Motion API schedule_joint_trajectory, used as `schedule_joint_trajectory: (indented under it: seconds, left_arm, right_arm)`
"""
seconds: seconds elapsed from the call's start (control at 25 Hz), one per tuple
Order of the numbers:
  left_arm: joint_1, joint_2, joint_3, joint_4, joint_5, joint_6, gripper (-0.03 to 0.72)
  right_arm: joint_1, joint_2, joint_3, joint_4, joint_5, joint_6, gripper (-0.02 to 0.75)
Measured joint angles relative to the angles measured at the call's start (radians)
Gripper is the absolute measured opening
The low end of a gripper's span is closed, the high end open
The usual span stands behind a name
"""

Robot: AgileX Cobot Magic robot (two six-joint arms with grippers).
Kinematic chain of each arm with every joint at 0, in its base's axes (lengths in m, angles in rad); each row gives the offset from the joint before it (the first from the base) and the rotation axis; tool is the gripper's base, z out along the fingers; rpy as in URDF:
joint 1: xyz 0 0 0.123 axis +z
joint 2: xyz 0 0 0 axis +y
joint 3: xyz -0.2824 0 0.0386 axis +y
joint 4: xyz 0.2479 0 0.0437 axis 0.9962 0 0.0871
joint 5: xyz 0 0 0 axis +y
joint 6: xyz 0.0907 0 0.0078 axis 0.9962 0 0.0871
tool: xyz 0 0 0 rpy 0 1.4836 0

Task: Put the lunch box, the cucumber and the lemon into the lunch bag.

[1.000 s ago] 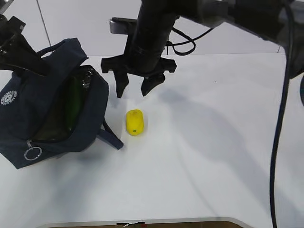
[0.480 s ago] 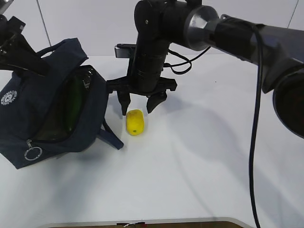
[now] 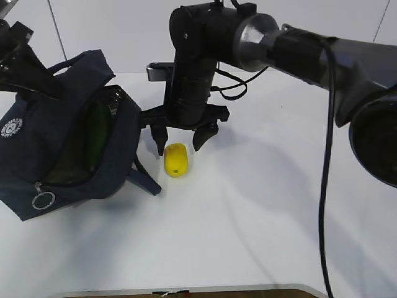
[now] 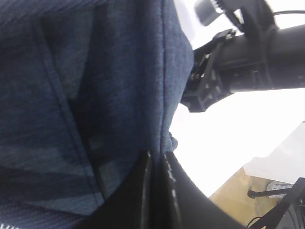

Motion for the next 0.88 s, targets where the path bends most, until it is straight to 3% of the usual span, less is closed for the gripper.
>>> schedule_joint_trajectory:
  seconds: [0.56,0.64,0.88]
  left_arm:
    - [0.0,0.0,0.0,0.004,0.0,0.0,-0.008]
    - [0.0,0.0,0.0,0.007,0.0,0.0,-0.008]
    - [0.0,0.0,0.0,0.012,0.0,0.0,-0.008]
  right_arm:
    - [0.0,0.039,0.0,0.003,0.0,0.0,0.577]
    - [0.0,0.039,0.0,0.003,0.0,0.0,0.549]
    - [0.0,0.039,0.0,0.004,-0.002,0.0,0.356]
